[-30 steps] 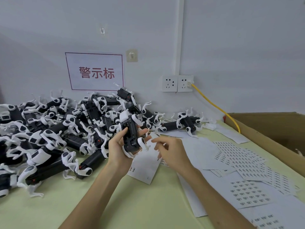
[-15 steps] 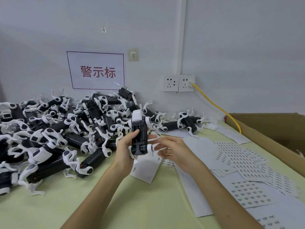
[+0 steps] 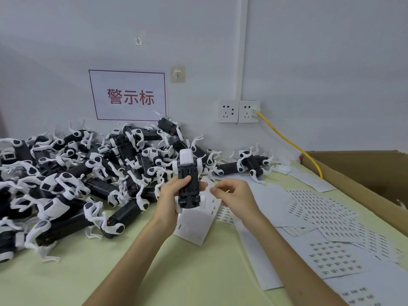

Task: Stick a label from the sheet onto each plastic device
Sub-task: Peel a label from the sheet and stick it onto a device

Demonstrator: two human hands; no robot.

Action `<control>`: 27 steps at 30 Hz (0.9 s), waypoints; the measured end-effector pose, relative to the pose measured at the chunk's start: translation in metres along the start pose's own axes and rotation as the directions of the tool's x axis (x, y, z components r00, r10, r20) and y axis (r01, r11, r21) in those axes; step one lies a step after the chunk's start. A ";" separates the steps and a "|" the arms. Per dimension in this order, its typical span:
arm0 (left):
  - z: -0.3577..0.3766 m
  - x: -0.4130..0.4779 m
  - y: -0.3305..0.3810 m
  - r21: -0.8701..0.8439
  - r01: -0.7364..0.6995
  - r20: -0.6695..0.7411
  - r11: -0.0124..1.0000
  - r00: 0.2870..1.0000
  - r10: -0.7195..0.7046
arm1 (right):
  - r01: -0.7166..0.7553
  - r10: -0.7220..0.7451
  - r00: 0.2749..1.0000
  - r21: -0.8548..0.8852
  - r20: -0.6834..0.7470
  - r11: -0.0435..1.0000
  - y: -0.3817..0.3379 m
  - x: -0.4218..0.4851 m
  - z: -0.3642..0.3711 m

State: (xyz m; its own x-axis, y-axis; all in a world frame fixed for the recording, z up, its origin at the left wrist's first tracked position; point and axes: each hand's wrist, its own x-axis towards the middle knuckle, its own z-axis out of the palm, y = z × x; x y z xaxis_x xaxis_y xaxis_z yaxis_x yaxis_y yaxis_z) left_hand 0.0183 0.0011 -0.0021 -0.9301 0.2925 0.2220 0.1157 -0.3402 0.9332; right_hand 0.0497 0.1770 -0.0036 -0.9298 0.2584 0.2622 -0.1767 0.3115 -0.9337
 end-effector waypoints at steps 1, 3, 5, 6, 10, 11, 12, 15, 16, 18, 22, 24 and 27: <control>-0.001 0.001 0.000 0.016 -0.011 -0.019 1.000 1.000 0.011 | 0.038 -0.040 0.998 -0.037 -0.050 0.999 0.001 0.001 0.000; -0.003 0.003 -0.002 0.045 -0.030 -0.050 0.999 0.998 0.032 | 0.078 -0.080 0.992 -0.028 -0.102 0.997 0.003 0.002 -0.001; -0.004 0.003 -0.002 0.076 -0.038 -0.059 0.996 0.997 0.043 | 0.086 -0.081 0.991 0.045 -0.104 0.995 0.000 0.001 -0.003; -0.004 0.003 -0.002 0.076 -0.035 -0.057 0.996 0.998 0.039 | 0.089 -0.081 0.993 0.082 -0.088 0.993 -0.001 0.000 -0.004; -0.002 0.002 -0.006 -0.002 -0.005 -0.043 1.000 0.999 0.005 | 0.136 -0.141 0.989 0.083 0.052 0.987 -0.004 -0.006 0.005; 0.000 0.001 -0.007 -0.016 -0.010 -0.048 1.000 0.999 0.010 | 0.155 -0.158 0.985 0.051 0.073 0.987 -0.002 -0.008 0.011; 0.001 0.000 -0.008 -0.030 -0.018 -0.059 0.999 0.998 0.016 | 0.181 -0.180 0.981 0.003 0.074 0.984 0.000 -0.010 0.018; 0.007 -0.002 -0.014 -0.088 -0.016 -0.075 0.996 0.997 0.009 | 0.289 -0.293 0.956 -0.158 -0.001 0.944 0.007 -0.014 0.034; 0.009 -0.002 -0.015 -0.110 -0.003 -0.062 0.994 0.998 -0.004 | 0.320 -0.330 0.944 -0.179 -0.028 0.930 0.008 -0.014 0.035; 0.011 -0.003 -0.015 -0.153 0.033 -0.018 0.988 0.999 -0.036 | 0.365 -0.384 0.919 -0.180 -0.084 0.913 0.010 -0.013 0.034; 0.009 0.000 -0.011 -0.139 0.100 0.050 0.985 0.994 -0.094 | 0.348 -0.364 0.908 -0.110 -0.206 0.931 0.005 -0.010 0.028; 0.009 0.001 -0.009 -0.034 0.114 0.085 0.993 0.990 -0.111 | 0.289 -0.273 0.930 0.030 -0.244 0.957 0.002 -0.009 0.023; 0.010 0.000 -0.006 -0.028 0.152 0.112 0.988 0.983 -0.148 | 0.176 -0.132 0.970 0.219 -0.202 0.960 -0.002 -0.007 0.015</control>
State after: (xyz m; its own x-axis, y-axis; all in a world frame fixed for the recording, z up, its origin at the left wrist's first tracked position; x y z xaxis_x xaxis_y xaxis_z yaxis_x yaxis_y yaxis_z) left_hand 0.0207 0.0121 -0.0045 -0.8923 0.4374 0.1119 -0.0364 -0.3168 0.9478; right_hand 0.0515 0.1612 -0.0069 -0.8139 0.3941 0.4270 -0.4042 0.1439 -0.9033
